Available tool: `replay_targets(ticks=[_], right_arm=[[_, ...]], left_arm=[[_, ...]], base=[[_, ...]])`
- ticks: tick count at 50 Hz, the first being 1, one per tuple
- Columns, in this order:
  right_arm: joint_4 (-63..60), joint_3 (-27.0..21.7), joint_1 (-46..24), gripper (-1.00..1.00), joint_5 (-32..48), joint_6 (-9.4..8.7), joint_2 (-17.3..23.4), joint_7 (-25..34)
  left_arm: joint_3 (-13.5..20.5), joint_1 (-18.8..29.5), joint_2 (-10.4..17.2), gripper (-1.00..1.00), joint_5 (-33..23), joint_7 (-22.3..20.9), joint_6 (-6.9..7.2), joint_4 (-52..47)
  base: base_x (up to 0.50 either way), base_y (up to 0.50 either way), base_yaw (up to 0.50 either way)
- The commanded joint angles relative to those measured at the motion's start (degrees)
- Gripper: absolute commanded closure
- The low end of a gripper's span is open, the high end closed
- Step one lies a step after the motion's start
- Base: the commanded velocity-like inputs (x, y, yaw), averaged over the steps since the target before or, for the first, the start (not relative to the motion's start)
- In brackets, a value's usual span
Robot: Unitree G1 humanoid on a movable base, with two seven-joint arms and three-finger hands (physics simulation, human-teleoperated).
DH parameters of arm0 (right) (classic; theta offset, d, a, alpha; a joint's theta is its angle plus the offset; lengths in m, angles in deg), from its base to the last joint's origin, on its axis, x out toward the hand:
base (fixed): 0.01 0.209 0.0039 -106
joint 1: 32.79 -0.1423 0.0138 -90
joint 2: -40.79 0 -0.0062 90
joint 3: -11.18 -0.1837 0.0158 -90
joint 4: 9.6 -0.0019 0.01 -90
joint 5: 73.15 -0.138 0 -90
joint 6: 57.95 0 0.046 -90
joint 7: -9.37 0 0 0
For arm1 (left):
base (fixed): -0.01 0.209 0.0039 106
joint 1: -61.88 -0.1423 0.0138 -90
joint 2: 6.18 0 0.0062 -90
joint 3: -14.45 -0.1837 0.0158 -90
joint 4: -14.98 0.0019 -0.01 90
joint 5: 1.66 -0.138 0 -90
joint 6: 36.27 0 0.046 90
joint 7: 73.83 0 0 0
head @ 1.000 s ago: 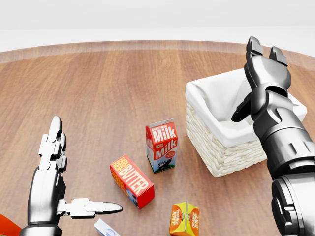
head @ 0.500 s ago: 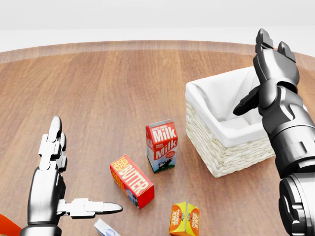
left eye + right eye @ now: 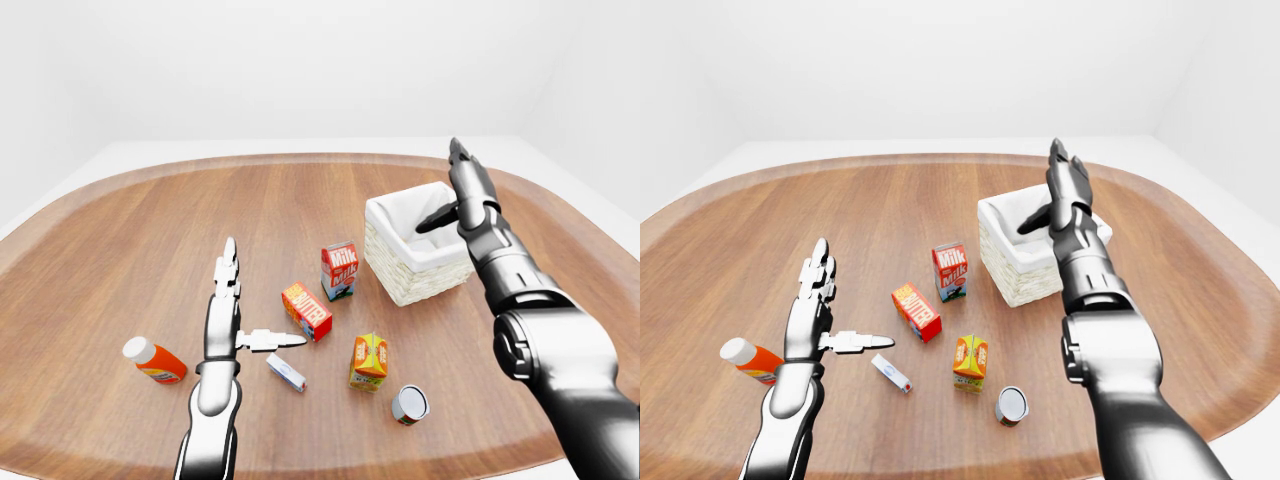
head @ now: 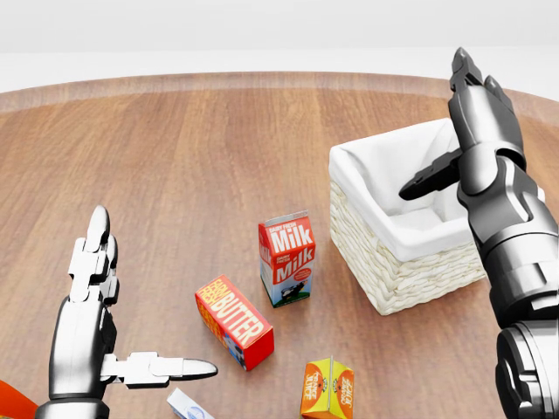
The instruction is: Pick up the alphabet soup and the tomato sauce, and put them in the basket.
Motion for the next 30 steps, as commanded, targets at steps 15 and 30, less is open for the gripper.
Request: replay_targets(ticks=[15,30], right_arm=[[-19.01,-1.35,12.79,-1.00,-3.81,-0.49,-0.79,4.15],[-45.99,-3.65,26.07,-1.00,-3.24,-5.97,-3.42,11.42]], left_arm=[[-0.05,-0.10,0.06,-1.00,0.14,-0.13,0.00,-0.08],[-0.05,-0.10,0.06,-1.00,0.11,-0.11,0.00,-0.08]], base=[[0.00,0.00,0.00],[0.00,0.00,0.00]])
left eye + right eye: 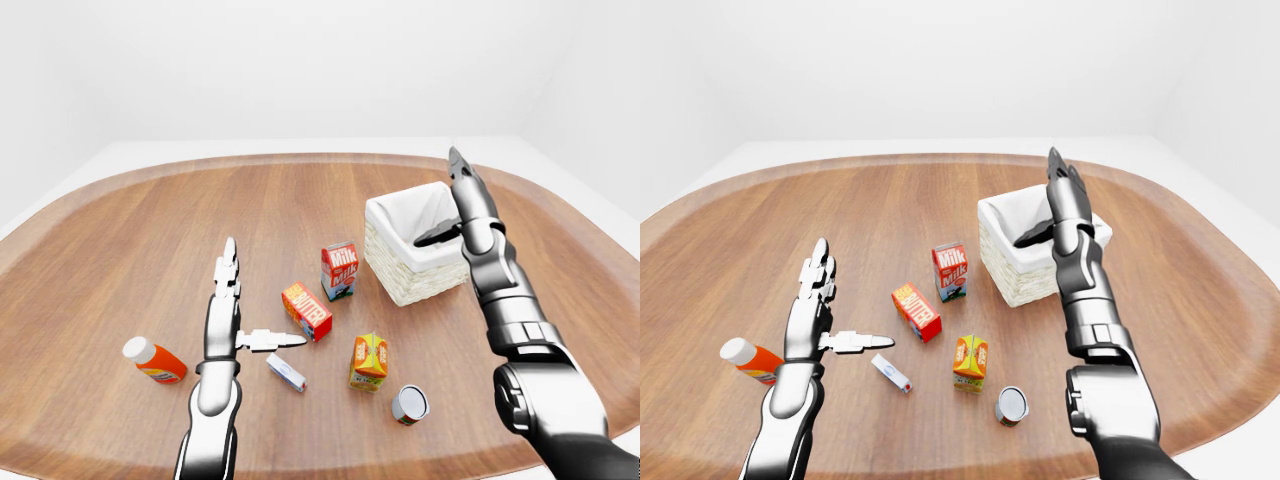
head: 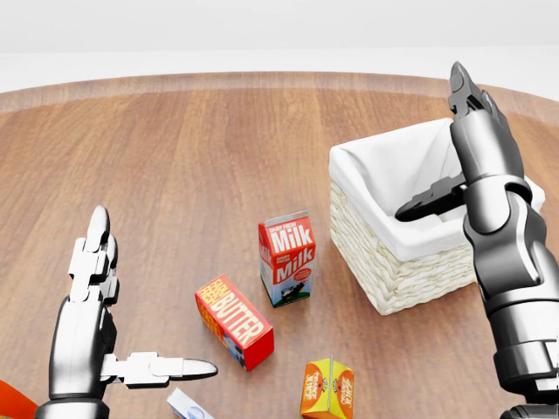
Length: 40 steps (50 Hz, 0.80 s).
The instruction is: Pick up the alphabet soup and the tomato sauce, and put them in the basket.
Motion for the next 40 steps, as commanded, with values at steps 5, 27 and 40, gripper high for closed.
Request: replay_targets(ticks=[5,27,40], right_arm=[[-19.90,-1.79,10.27,-1.00,0.19,-2.25,-2.06,5.25],[-39.95,-2.82,20.50,-1.00,1.13,-2.25,-5.31,11.04],[-44.96,-3.21,25.26,-1.00,1.34,-2.25,-6.92,11.74]], left_arm=[[-0.05,-0.10,0.06,-1.00,0.14,-0.12,0.00,-0.08],[-0.06,0.08,0.04,-1.00,-0.04,0.05,0.00,-0.25],[-0.08,0.08,0.06,-1.00,-0.01,0.10,0.00,0.15]], base=[[0.00,0.00,0.00],[0.00,0.00,0.00],[0.00,0.00,0.00]])
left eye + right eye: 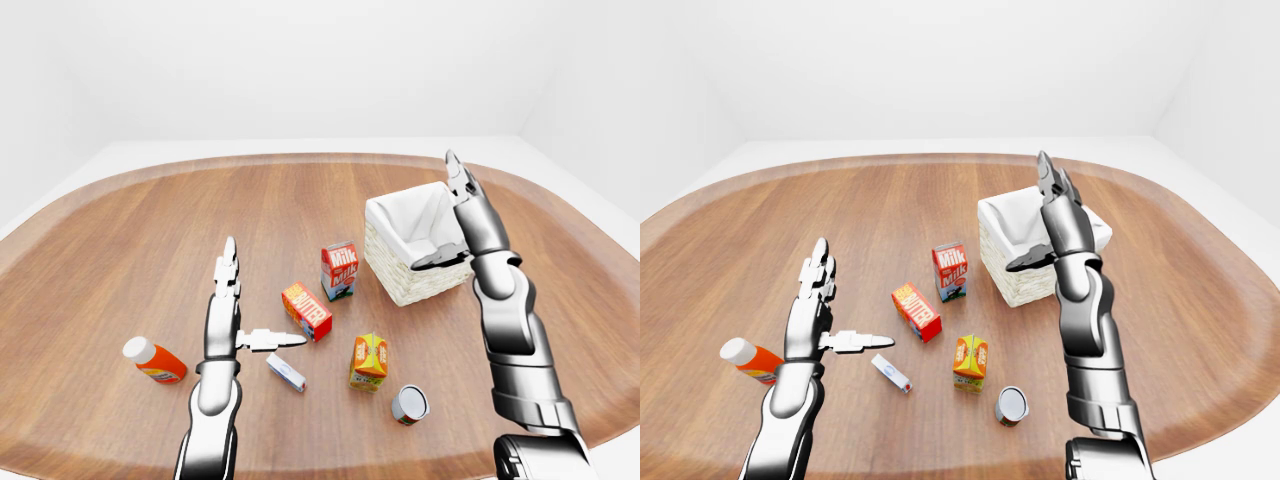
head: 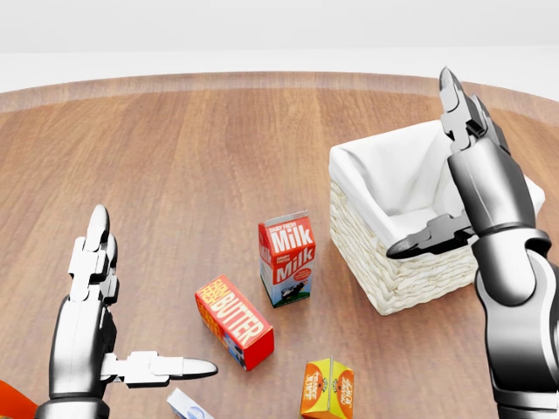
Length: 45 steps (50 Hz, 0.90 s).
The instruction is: Pick up the alphabet soup and the tomato sauce, and put them in the basket.
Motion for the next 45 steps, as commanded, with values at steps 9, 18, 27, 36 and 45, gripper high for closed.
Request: replay_targets(ticks=[9,18,27,36,45], right_arm=[[-11.75,-1.06,9.04,-1.00,-0.07,0.00,-2.70,2.39],[-15.16,-2.20,13.76,-1.00,-0.23,0.00,-3.60,3.35],[-16.24,-2.51,16.80,-1.00,-0.07,0.00,-4.59,3.04],[-17.46,-2.82,18.75,-1.00,0.19,0.13,-5.35,3.24],[-19.57,-2.73,20.70,-1.00,0.39,0.77,-6.25,3.80]], left_arm=[[-0.08,-0.24,0.08,-1.00,0.10,-0.07,0.00,0.10],[-0.03,-0.32,0.09,-1.00,0.12,-0.15,0.00,0.05],[-0.06,-0.34,0.06,-1.00,0.09,-0.12,0.00,0.14],[-0.06,-0.34,0.07,-1.00,0.07,-0.10,0.00,0.14],[-0.07,-0.34,0.07,-1.00,0.09,-0.11,0.00,0.14]], base=[[0.00,0.00,0.00],[0.00,0.00,0.00],[0.00,0.00,0.00],[0.00,0.00,0.00],[0.00,0.00,0.00]])
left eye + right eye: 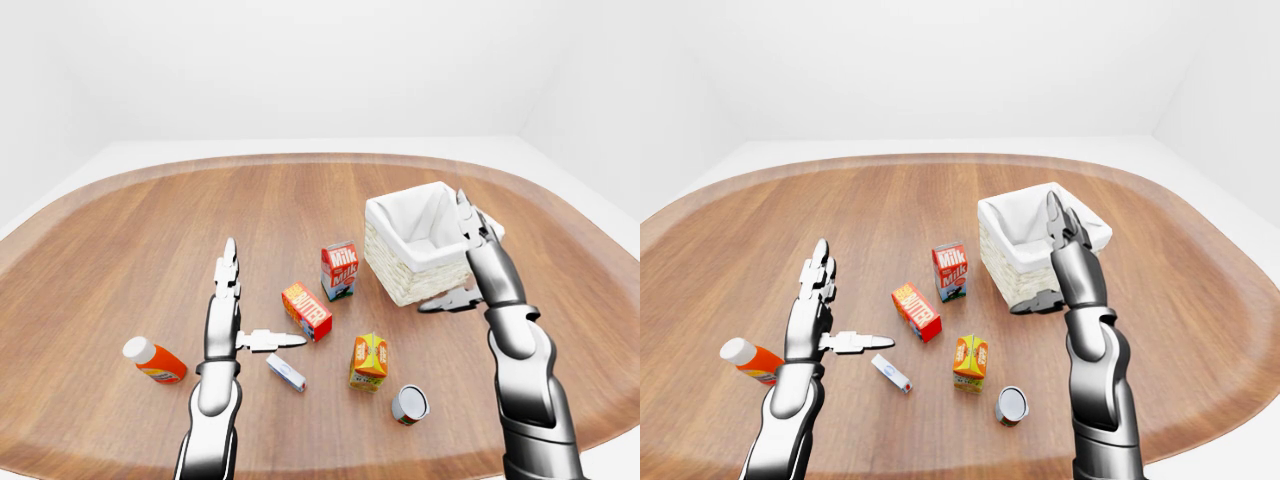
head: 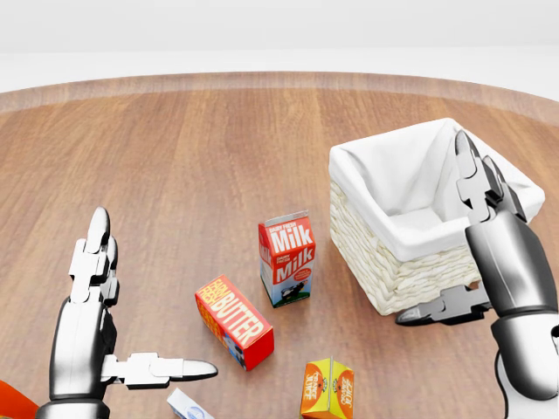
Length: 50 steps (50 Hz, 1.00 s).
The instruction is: Pick up the alphabet soup and the tomato sauce, and put them in the basket.
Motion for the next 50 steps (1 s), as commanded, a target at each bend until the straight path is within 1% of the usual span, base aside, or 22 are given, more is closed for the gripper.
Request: replay_targets(ticks=[1,3,7,9,10,13,16,17,18,20,24,25,27,33,34,35,39,41,43,50], right_arm=[[-2.60,-0.21,2.72,-1.00,0.23,0.53,-1.12,0.53],[-2.63,-0.19,3.15,-1.00,0.19,0.93,-1.30,0.47],[-0.22,0.59,4.82,-1.00,0.23,3.61,-2.18,-1.26],[0.23,0.79,5.15,-1.00,0.25,4.08,-2.39,-1.54],[0.93,1.17,5.68,-1.00,0.34,4.88,-2.67,-2.14],[0.22,1.42,6.10,-1.00,0.42,4.63,-2.97,-1.67],[0.27,1.70,6.66,-1.00,0.40,4.96,-3.30,-1.80],[1.28,1.94,7.19,-1.00,0.45,6.08,-3.44,-2.68],[0.77,1.98,7.47,-1.00,0.46,5.90,-3.54,-2.36],[0.55,2.21,8.22,-1.00,0.65,6.20,-3.82,-2.38],[1.58,2.53,9.00,-1.00,0.90,7.39,-4.05,-3.01],[2.54,2.65,9.20,-1.00,0.98,8.23,-4.08,-3.72],[1.92,2.67,9.33,-1.00,1.01,7.85,-4.18,-3.25],[1.37,2.72,10.22,-1.00,1.00,8.31,-4.43,-3.18],[1.84,2.81,10.62,-1.00,1.10,9.07,-4.48,-3.76],[0.47,2.72,10.95,-1.00,0.99,8.41,-4.65,-2.92],[-1.18,2.30,11.94,-1.00,0.21,8.36,-5.11,-2.02],[-0.93,2.34,12.83,-1.00,-0.27,9.26,-5.28,-1.94],[-0.53,2.25,13.33,-1.00,-0.51,9.70,-5.35,-1.97],[0.24,1.49,14.61,-1.00,-1.06,9.70,-5.53,-2.42]], left_arm=[[-0.05,-0.11,0.06,-1.00,0.10,-0.11,0.00,-0.09],[-0.05,-0.10,0.06,-1.00,0.14,-0.12,0.00,-0.07],[-0.05,-0.10,0.06,-1.00,0.13,-0.11,0.00,-0.07],[-0.05,-0.10,0.06,-1.00,0.11,-0.12,0.00,-0.08],[-0.05,-0.10,0.06,-1.00,0.12,-0.12,0.00,-0.07],[-0.05,-0.10,0.06,-1.00,0.12,-0.11,0.00,-0.08],[-0.05,-0.10,0.06,-1.00,0.12,-0.11,0.00,-0.07],[-0.05,-0.10,0.06,-1.00,0.11,-0.11,0.00,-0.08],[-0.05,-0.10,0.06,-1.00,0.13,-0.12,0.00,-0.08],[-0.06,-0.10,0.07,-1.00,0.11,-0.13,0.00,-0.08],[-0.05,-0.10,0.06,-1.00,0.12,-0.12,0.00,-0.07],[-0.05,-0.10,0.06,-1.00,0.10,-0.12,0.00,-0.09],[-0.05,-0.10,0.06,-1.00,0.10,-0.11,0.00,-0.07],[-0.05,-0.10,0.06,-1.00,0.11,-0.11,0.00,-0.07],[-0.05,-0.10,0.06,-1.00,0.11,-0.12,0.00,-0.08],[-0.05,-0.10,0.06,-1.00,0.13,-0.12,0.00,-0.07],[-0.05,-0.10,0.07,-1.00,0.12,-0.12,0.00,-0.07],[-0.05,-0.10,0.06,-1.00,0.12,-0.12,0.00,-0.07],[-0.05,-0.11,0.06,-1.00,0.09,-0.11,0.00,-0.09],[-0.05,-0.10,0.06,-1.00,0.11,-0.12,0.00,-0.08]], base=[[0.00,0.00,0.00],[0.00,0.00,0.00],[0.00,0.00,0.00],[0.00,0.00,0.00],[0.00,0.00,0.00],[0.00,0.00,0.00],[0.00,0.00,0.00],[0.00,0.00,0.00],[0.00,0.00,0.00],[0.00,0.00,0.00],[0.00,0.00,0.00],[0.00,0.00,0.00],[0.00,0.00,0.00],[0.00,0.00,0.00],[0.00,0.00,0.00],[0.00,0.00,0.00],[0.00,0.00,0.00],[0.00,0.00,0.00],[0.00,0.00,0.00],[0.00,0.00,0.00]])
